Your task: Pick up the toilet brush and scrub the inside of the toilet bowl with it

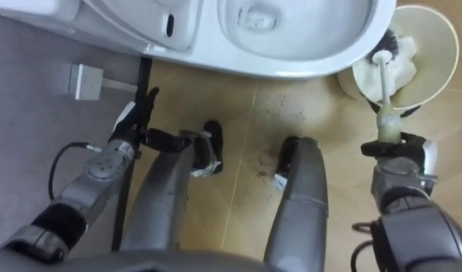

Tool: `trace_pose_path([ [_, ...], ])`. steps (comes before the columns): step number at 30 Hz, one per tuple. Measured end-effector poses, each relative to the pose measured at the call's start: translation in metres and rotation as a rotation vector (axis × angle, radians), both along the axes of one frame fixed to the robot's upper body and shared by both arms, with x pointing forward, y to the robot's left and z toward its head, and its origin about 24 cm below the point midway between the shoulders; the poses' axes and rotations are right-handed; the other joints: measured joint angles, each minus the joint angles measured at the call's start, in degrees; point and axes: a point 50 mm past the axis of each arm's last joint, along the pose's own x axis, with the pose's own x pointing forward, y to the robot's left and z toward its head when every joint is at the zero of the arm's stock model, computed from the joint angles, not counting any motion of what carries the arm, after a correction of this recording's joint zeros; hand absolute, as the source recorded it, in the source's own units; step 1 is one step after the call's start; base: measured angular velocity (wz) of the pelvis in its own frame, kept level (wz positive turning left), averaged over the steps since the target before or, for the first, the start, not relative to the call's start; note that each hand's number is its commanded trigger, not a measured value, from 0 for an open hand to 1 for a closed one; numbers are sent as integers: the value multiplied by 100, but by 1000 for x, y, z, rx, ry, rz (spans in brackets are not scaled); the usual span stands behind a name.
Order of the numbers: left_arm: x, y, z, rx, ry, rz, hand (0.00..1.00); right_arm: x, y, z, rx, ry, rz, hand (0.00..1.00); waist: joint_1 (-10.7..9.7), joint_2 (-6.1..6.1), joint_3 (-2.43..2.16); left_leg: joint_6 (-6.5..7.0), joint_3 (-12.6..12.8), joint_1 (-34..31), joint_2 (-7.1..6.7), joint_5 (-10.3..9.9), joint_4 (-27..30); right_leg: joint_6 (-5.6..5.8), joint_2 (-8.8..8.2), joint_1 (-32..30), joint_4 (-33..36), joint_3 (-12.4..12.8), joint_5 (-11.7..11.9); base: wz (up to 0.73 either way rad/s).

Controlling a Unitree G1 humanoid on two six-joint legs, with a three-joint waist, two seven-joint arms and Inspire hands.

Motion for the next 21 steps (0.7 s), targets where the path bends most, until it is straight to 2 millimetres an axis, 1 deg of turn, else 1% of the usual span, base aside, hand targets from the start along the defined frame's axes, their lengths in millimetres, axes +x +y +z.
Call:
trace_pose_path([
  [1,-5,4,-5,8,29,12,0,-4,4,-5,30,7,-18,100,-3,-1,0,-21,-2,261,1,31,-201,14,43,257,-212,-17,47,-9],
  [2,-8,6,-8,12,42,20,0,-6,6,-7,44,9,-24,100,-9,-1,-4,-28,-2,378,-1,46,-308,15,50,377,-323,-37,71,-7],
  [5,-25,19,-22,36,120,65,0,-26,10,-19,114,29,-83,100,-52,15,-24,-38,-7,1105,-38,123,-871,65,66,1118,-876,-149,138,4],
  [6,-29,21,-25,40,134,72,0,-30,10,-21,120,35,-89,100,-65,17,-30,-40,-11,1216,-45,127,-946,73,66,1231,-955,-169,143,4],
  [8,-45,33,-34,53,189,124,0,-45,14,-29,154,54,-121,100,-82,-12,-69,-56,-12,1632,-63,146,-1208,106,87,1670,-1269,-228,164,2],
  [9,-50,36,-36,59,205,133,0,-49,15,-31,164,60,-127,100,-82,-21,-91,-61,-13,1736,-62,149,-1272,115,104,1784,-1360,-237,173,0],
  [10,-62,42,-41,70,238,151,0,-58,17,-35,181,75,-147,100,-91,-25,-136,-67,-25,1954,-59,154,-1405,131,131,2034,-1553,-283,196,0],
  [11,-67,44,-43,71,251,164,0,-62,19,-37,187,82,-155,100,-105,-30,-145,-67,-28,2059,-56,154,-1450,138,143,2165,-1640,-304,203,5],
  [14,-98,63,-53,86,337,260,0,-88,28,-49,257,101,-239,100,-241,-99,-200,-67,-37,2743,-52,154,-1785,201,203,3013,-2181,-489,239,14],
  [15,-102,66,-54,87,345,279,0,-93,30,-51,268,103,-257,100,-254,-119,-211,-67,-36,2849,-52,154,-1852,213,218,3129,-2269,-501,246,11],
  [16,-110,72,-55,89,356,311,0,-103,32,-54,282,112,-282,100,-246,-161,-219,-67,-27,3076,-48,154,-1984,228,250,3371,-2442,-523,280,0],
  [17,-118,75,-56,88,368,336,0,-111,32,-55,288,121,-295,100,-252,-185,-225,-68,-25,3295,-47,154,-2107,242,275,3593,-2585,-554,325,0],
  [18,-123,77,-57,87,376,348,0,-116,31,-56,290,126,-302,100,-257,-194,-230,-68,-24,3408,-47,154,-2164,252,283,3733,-2677,-576,347,0],
  [19,-133,79,-58,86,388,371,0,-123,31,-57,294,131,-309,100,-316,-209,-227,-68,-24,3615,-49,154,-2268,276,306,3989,-2864,-611,386,4],
  [20,-143,82,-59,89,404,388,0,-129,30,-57,293,132,-321,100,-361,-219,-236,-68,-23,3802,-44,154,-2370,294,339,4195,-3057,-636,437,0],
  [21,-147,84,-59,90,412,396,0,-132,29,-57,293,131,-326,100,-371,-229,-239,-69,-15,3881,-38,153,-2405,296,356,4289,-3144,-640,466,-8],
])
